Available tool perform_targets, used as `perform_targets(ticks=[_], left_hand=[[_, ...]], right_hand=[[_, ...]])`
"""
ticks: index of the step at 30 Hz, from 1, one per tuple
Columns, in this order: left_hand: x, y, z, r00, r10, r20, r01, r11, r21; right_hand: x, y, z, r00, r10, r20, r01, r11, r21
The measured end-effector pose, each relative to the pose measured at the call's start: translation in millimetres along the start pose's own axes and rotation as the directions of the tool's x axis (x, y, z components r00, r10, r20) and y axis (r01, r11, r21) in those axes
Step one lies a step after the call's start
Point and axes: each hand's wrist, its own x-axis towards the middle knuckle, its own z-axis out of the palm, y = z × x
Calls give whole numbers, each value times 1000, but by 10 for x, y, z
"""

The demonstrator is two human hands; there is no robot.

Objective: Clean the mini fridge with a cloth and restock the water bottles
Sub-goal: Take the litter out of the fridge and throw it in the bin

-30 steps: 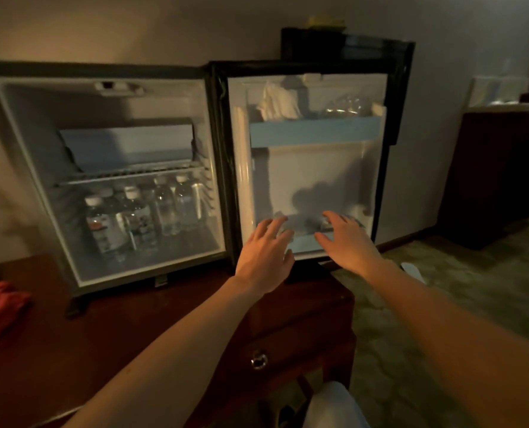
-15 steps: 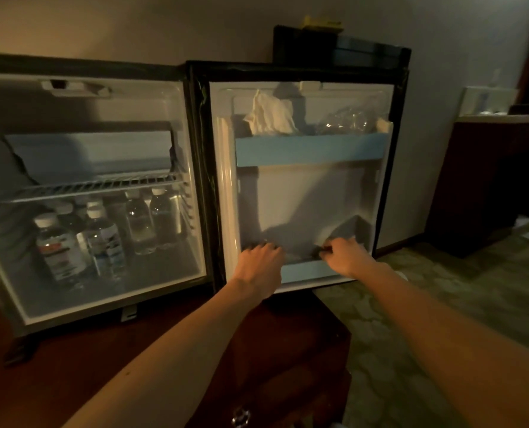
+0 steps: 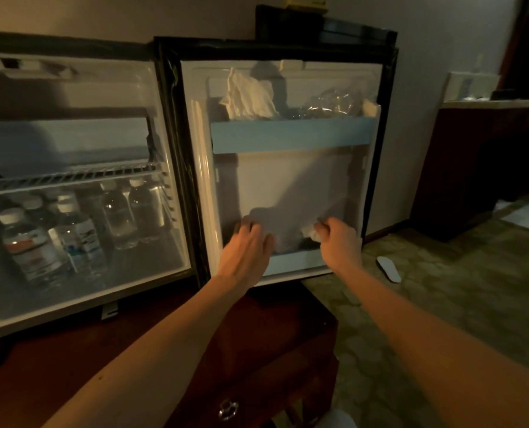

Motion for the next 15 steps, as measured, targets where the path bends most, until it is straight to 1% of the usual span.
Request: perform_targets(ticks=[2, 4, 6, 7, 10, 13, 15], left_hand=[[12, 9, -44, 998, -14, -67, 7, 995, -98], [11, 35, -115, 987, 6, -162, -39, 978, -204], [0, 72, -184, 971, 10, -238, -71, 966, -249], [-11, 102, -213, 967, 8, -255, -77, 963, -259], [-78, 224, -249, 965, 14, -261, -91, 954, -285], [-205, 357, -209, 969, 39, -244, -113, 948, -298], [-317, 456, -102, 975, 89, -204, -149, 942, -301]], right_hand=[[-19, -25, -84, 997, -33, -67, 35, 999, 29], [-21, -11, -154, 992, -46, -121, 61, 991, 121], [-45, 21, -225, 991, -54, -119, 76, 979, 192], [-71, 44, -262, 992, -75, -103, 94, 977, 190], [-205, 139, -368, 990, -137, -37, 141, 979, 149], [-381, 281, -461, 989, -135, 54, 129, 985, 115], [-526, 417, -517, 988, -123, 98, 113, 988, 101]])
